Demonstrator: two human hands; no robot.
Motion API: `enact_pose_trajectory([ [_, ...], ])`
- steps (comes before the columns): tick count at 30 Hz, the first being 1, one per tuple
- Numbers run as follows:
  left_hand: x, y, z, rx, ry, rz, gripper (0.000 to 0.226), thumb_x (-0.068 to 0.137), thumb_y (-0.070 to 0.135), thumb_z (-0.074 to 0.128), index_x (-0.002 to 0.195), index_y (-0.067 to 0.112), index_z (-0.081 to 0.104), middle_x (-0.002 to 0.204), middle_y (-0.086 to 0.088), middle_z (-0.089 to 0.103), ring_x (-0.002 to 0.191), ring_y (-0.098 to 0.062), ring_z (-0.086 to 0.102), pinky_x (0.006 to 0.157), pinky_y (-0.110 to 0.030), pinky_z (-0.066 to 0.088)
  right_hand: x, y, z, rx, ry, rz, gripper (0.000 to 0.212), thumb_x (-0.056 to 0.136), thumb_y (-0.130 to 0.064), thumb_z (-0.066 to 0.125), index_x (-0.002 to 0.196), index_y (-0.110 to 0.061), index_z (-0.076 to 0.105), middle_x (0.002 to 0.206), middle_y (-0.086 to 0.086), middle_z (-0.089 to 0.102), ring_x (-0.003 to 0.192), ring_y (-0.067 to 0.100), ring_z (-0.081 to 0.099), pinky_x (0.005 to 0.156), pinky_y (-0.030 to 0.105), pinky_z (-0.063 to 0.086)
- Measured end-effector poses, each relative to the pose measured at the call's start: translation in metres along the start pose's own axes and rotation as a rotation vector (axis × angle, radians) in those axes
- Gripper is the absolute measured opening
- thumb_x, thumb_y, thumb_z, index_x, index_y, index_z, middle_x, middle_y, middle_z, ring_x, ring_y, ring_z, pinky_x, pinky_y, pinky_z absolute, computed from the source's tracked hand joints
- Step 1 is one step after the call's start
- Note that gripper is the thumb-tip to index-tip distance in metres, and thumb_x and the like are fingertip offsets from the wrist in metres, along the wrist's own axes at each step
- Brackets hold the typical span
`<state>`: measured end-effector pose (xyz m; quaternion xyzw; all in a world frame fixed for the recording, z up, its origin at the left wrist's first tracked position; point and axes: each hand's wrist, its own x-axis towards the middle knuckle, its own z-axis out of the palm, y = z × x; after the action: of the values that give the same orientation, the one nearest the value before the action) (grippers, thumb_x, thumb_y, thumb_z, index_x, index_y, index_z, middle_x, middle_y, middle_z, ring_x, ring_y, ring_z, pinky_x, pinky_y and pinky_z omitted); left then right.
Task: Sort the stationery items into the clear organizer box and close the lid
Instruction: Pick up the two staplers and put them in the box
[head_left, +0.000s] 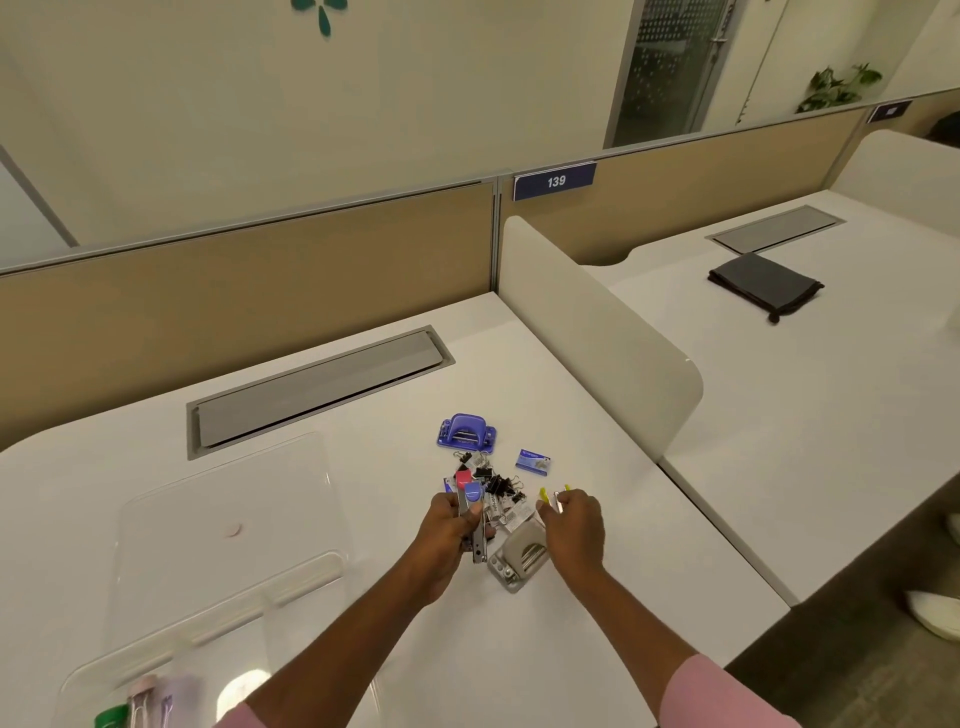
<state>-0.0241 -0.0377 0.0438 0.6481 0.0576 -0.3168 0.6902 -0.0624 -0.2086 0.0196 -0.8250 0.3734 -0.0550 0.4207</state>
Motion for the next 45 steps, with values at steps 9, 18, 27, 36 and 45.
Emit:
enact_pose_trajectory([
  [9,-0.007,0.000,0.000,-0.005,0.022,0.024,0.018,0.099,0.010,0.046,0.116,0.007,0.043,0.109,-0.018,0.058,0.082,-0.023,0.063,0.070,-0.030,0.048,0.012,0.006,0.001,-0.238,-0.007,0.099,0.052,0.081,-0.045,0.069,0.108,-0.002,0.058,0.110,0.019,0.058,0.106,0.036,0.057,0.082,0.040,0.049],
  [18,-0.013,0.004,-0.001,-0.009,0.032,0.018,0.024,0.099,0.011,0.045,0.122,0.005,0.041,0.112,-0.018,0.058,0.083,-0.020,0.064,0.070,-0.028,0.050,0.022,0.005,0.003,-0.318,0.003,0.060,0.032,0.081,-0.032,0.072,0.097,-0.006,0.063,0.101,0.017,0.065,0.097,0.036,0.062,0.072,0.037,0.051],
  [27,-0.030,0.012,-0.003,-0.104,0.006,0.051,0.010,0.099,0.009,0.044,0.109,0.009,0.046,0.103,-0.013,0.061,0.080,-0.021,0.062,0.071,-0.029,0.051,0.028,0.006,-0.005,-0.164,-0.023,0.082,0.028,0.083,-0.030,0.070,0.091,-0.003,0.066,0.094,0.017,0.068,0.091,0.036,0.064,0.066,0.032,0.043],
  [36,-0.061,0.010,-0.033,-0.053,0.073,0.123,0.011,0.100,0.009,0.044,0.110,0.007,0.045,0.097,-0.009,0.057,0.082,-0.022,0.061,0.074,-0.030,0.050,-0.010,-0.040,-0.014,0.454,-0.215,0.069,0.014,0.077,-0.025,0.079,0.067,-0.018,0.072,0.067,0.009,0.070,0.063,0.022,0.063,0.069,0.040,0.055],
  [45,-0.130,-0.007,-0.107,-0.026,0.197,0.129,0.021,0.099,0.013,0.046,0.116,0.002,0.043,0.095,-0.011,0.057,0.081,-0.021,0.064,0.073,-0.029,0.050,-0.110,-0.087,0.026,0.655,-0.597,0.029,0.009,0.085,-0.008,0.068,0.091,-0.001,0.070,0.080,0.016,0.071,0.068,0.025,0.070,0.062,0.031,0.057],
])
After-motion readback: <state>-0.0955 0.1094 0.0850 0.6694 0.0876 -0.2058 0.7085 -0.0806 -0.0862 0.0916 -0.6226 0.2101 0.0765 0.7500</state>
